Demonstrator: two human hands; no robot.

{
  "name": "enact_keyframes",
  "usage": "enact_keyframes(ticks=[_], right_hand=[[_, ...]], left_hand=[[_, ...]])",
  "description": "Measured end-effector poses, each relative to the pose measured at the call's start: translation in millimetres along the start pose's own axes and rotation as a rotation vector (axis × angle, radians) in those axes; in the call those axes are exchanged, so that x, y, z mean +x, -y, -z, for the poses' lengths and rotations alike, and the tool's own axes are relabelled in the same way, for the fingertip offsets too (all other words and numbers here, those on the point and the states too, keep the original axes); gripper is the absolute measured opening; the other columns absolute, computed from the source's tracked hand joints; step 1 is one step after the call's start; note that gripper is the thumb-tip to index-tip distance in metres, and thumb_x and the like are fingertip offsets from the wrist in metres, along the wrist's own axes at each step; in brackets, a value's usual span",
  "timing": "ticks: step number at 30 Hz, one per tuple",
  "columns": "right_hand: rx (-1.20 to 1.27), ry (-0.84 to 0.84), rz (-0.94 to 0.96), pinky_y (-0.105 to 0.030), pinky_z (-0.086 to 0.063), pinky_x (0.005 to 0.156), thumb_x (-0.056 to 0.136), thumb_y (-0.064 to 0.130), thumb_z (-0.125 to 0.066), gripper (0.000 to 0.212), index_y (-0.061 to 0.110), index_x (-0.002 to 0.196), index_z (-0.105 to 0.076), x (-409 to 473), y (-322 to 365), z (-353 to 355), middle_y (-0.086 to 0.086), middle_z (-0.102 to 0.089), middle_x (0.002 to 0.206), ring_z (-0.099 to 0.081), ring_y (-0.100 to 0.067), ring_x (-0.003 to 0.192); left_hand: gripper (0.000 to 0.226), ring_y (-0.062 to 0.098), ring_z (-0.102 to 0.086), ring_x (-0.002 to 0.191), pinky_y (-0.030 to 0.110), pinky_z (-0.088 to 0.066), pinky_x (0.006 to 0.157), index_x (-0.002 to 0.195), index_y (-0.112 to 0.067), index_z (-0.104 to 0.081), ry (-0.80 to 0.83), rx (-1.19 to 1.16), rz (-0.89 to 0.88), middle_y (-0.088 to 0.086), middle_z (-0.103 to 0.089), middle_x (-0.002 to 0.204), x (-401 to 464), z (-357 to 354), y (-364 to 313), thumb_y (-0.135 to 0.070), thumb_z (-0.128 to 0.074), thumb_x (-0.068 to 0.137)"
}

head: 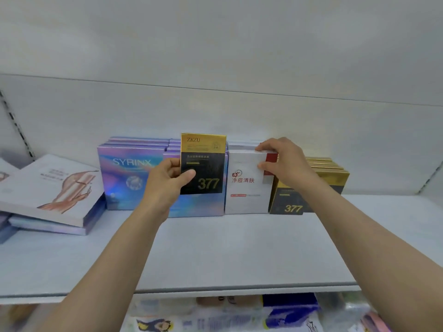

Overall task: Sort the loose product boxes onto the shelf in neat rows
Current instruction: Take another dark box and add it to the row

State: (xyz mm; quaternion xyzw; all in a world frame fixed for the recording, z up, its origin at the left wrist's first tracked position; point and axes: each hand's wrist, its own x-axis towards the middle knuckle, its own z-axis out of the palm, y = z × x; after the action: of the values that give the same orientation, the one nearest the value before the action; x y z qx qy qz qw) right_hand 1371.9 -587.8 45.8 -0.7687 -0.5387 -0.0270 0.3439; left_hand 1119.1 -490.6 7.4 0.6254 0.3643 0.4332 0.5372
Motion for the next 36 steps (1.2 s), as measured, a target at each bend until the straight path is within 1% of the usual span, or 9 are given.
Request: enact_keyframes(ticks=[3, 10, 13, 15, 19, 23, 27, 34, 36], right_hand=[[-0.082, -0.029, 0.048, -0.039, -0.046, 0.093, 0.081, 0.024, -0.078, 0.036, 0.031, 0.114, -0.067, 10, -8, -4, 0.006, -0.052, 0.110, -0.046, -0.017, 0.113], [-0.167, -0.092, 0.140, -0.030, -0.045, 0.085, 0.081, 0.031, -0.077, 0.043, 0.024, 0.117, -0.055, 13, -21, -8, 0.003, -0.050, 0.118, -0.043, -0.015, 0.112], [0.203, -0.092, 0.068, -0.025, -0.049, 0.083, 0.089, 0.040, -0.068, 0.029, 0.026, 0.113, -0.061, 9, -16, 16, 0.012, -0.062, 0.108, -0.055, -0.007, 0.102], [0.529, 0.047, 0.018, -0.022, -0.051, 0.084, 0.090, 0.043, -0.065, 0.031, 0.028, 0.117, -0.064, 2, -13, 41, 0.013, -0.067, 0.107, -0.062, -0.003, 0.100], [0.553, 0.158, 0.059, -0.026, -0.056, 0.079, 0.085, 0.025, -0.076, 0.031, 0.027, 0.114, -0.066, -11, -36, 76, -0.005, -0.070, 0.103, -0.066, -0.013, 0.091], [0.604, 0.079, -0.041, -0.031, -0.058, 0.076, 0.083, 0.011, -0.077, 0.025, 0.021, 0.104, -0.068, -24, -87, 113, -0.015, -0.071, 0.099, -0.069, -0.021, 0.086], [0.562, 0.056, -0.147, -0.036, -0.059, 0.082, 0.084, 0.008, -0.075, 0.024, 0.021, 0.103, -0.068, -40, -141, 137, -0.015, -0.071, 0.099, -0.070, -0.024, 0.091], [0.414, 0.032, -0.227, -0.045, -0.058, 0.085, 0.080, 0.013, -0.079, 0.025, 0.032, 0.093, -0.070, -52, -193, 114, -0.004, -0.068, 0.098, -0.065, -0.023, 0.092], [0.364, 0.010, -0.217, -0.039, -0.057, 0.082, 0.081, 0.015, -0.079, 0.025, 0.034, 0.094, -0.069, -49, -197, 106, -0.001, -0.066, 0.102, -0.063, -0.021, 0.096]], left_hand=[[0.025, 0.013, -0.067, 0.098, 0.023, -0.049, 0.081, 0.113, -0.014, -0.061, -0.032, -0.020, -0.002, -0.002, -0.072, 0.101, -2, -7, -2, -0.010, -0.067, 0.089], [0.025, 0.012, -0.067, 0.098, 0.020, -0.045, 0.077, 0.113, -0.017, -0.061, -0.028, -0.011, 0.016, -0.004, -0.073, 0.100, -10, -43, -7, -0.015, -0.068, 0.089], [0.025, 0.011, -0.068, 0.094, 0.016, -0.046, 0.073, 0.113, -0.016, -0.061, 0.012, -0.017, 0.010, -0.003, -0.073, 0.100, -16, -61, -11, -0.014, -0.068, 0.089], [0.024, 0.011, -0.070, 0.092, 0.013, -0.049, 0.071, 0.111, -0.015, -0.062, 0.067, -0.027, -0.012, -0.002, -0.074, 0.099, -19, -77, -16, -0.012, -0.069, 0.088], [0.025, 0.010, -0.069, 0.092, 0.022, -0.052, 0.075, 0.109, -0.019, -0.064, 0.200, 0.010, -0.067, -0.003, -0.074, 0.098, -21, -124, -24, -0.013, -0.072, 0.085], [0.044, 0.002, -0.057, 0.106, 0.017, -0.045, 0.084, 0.118, -0.029, -0.059, 0.114, 0.360, -0.315, -0.016, -0.064, 0.115, -21, -174, -21, -0.031, -0.078, 0.079], [0.061, 0.010, -0.044, 0.128, 0.029, -0.034, 0.106, 0.136, -0.030, -0.050, 0.160, 0.702, -0.563, -0.010, -0.052, 0.139, -22, -211, -13, -0.038, -0.075, 0.081], [0.067, 0.016, -0.042, 0.134, 0.035, -0.030, 0.114, 0.140, -0.025, -0.048, 0.138, 0.931, -0.617, -0.005, -0.051, 0.143, -8, -239, 16, -0.039, -0.075, 0.080], [0.065, 0.016, -0.041, 0.136, 0.035, -0.029, 0.115, 0.139, -0.025, -0.049, 0.103, 0.938, -0.624, -0.004, -0.051, 0.144, -7, -241, 20, -0.038, -0.075, 0.081]])
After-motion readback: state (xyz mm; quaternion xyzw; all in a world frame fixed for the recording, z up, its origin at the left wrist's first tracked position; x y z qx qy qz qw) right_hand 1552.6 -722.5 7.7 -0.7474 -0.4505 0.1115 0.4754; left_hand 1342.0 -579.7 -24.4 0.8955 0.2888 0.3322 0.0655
